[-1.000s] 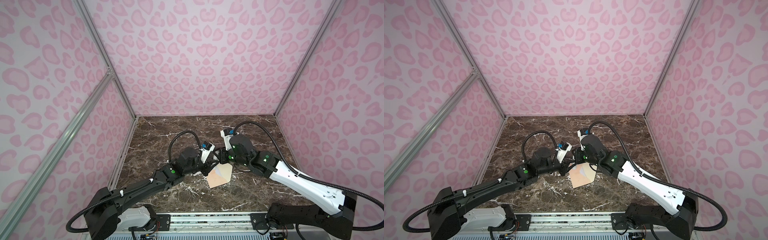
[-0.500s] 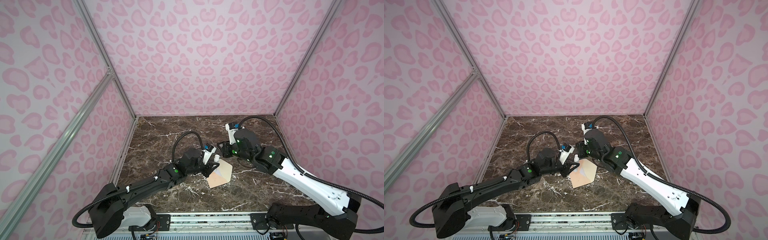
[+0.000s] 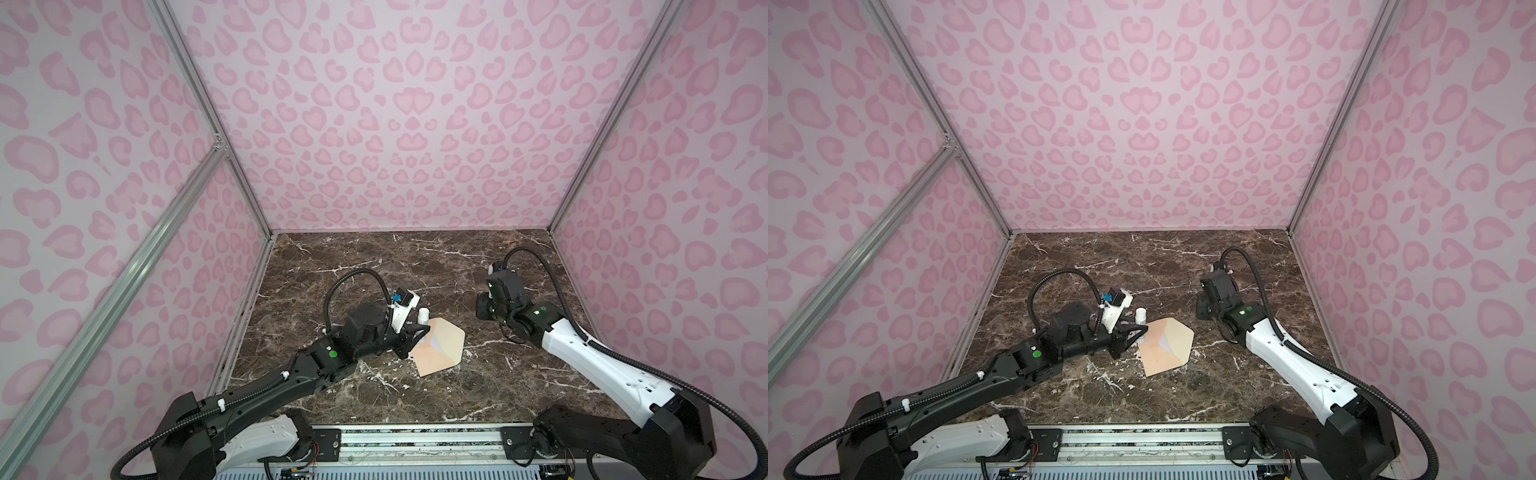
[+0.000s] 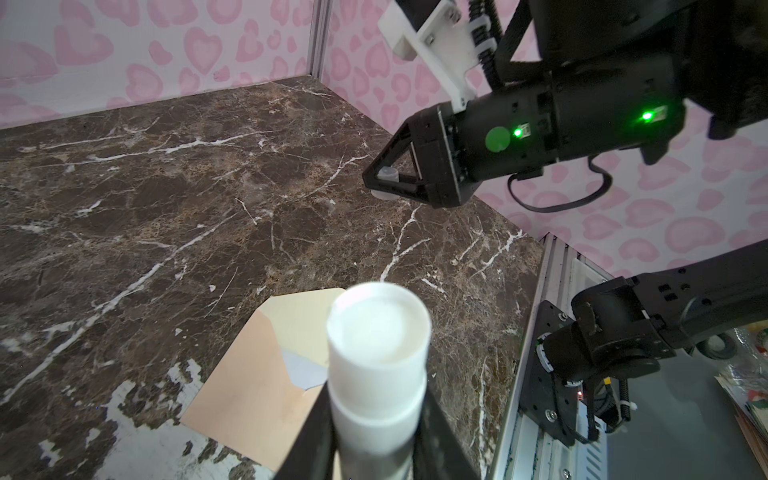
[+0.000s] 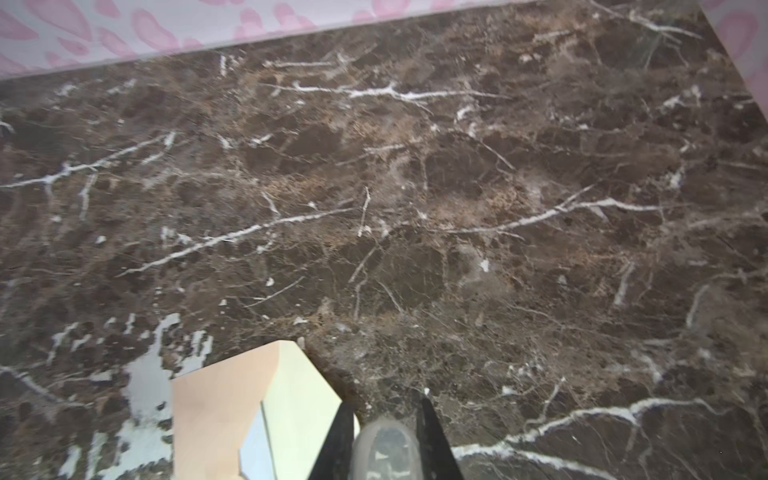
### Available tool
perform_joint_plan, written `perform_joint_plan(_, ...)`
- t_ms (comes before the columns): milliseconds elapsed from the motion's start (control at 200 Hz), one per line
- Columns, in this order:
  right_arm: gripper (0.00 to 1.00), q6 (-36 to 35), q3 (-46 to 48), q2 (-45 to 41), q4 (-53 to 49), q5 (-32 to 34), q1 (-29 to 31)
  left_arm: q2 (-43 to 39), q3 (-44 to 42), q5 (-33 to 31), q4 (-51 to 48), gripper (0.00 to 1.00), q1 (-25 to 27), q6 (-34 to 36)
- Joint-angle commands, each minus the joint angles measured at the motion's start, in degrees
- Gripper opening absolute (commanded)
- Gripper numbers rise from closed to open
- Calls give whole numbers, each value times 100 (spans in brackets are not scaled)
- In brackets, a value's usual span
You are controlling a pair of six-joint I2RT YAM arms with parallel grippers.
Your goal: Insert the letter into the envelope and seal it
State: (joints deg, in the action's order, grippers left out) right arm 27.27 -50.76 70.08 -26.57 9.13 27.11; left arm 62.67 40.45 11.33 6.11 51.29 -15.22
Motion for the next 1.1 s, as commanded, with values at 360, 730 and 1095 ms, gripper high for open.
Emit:
perform_joint_plan(360,8,-55,521,1511,1433,-119,-448,-557,-308,-246,173,4,13,93)
perform_joint_plan(730,11,-37,806,1961,1869,93,-445,-721,-363,-344,9,4,15,135)
perform_joint_plan(1095,27,-28,1078,1923,1936,168,-395,-789,-418,-369,14,4,15,130)
